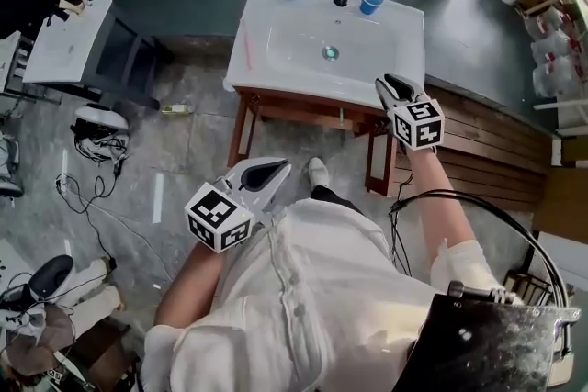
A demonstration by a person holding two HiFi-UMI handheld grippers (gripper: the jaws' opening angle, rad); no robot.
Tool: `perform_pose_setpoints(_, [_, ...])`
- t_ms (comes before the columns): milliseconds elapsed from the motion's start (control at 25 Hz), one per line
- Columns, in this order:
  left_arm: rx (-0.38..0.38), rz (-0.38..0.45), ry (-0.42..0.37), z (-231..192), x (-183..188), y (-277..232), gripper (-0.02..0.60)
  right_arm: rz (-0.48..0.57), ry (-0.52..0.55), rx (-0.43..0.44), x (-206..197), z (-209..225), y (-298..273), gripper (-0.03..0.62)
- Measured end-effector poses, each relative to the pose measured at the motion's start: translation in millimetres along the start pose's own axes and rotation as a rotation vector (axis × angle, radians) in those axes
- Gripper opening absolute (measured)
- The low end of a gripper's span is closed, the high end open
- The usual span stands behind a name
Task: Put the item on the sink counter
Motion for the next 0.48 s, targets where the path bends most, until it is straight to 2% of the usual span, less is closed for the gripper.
perform_pose_setpoints(200, [0.048, 0.007, 0.017, 0.5, 24.8, -40.7, 0.005, -0.048, 0.106, 0.044, 24.7, 71.9, -33.6, 0.074])
perform_pose_setpoints(480, [0.128, 0.001, 0.063, -7.9, 38.1, -81.3, 0.005, -0.153, 0.274, 0.082, 46.9, 148.5, -90.4, 0.074])
Point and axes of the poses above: the fingertips, and each gripper's own axes: y backward along the fingers, z to its right, x out of its top, the point moved 6 cm from there along y, backward along the fingers, and after that the axes turned 14 degrees about x, right-handed, at the moved point
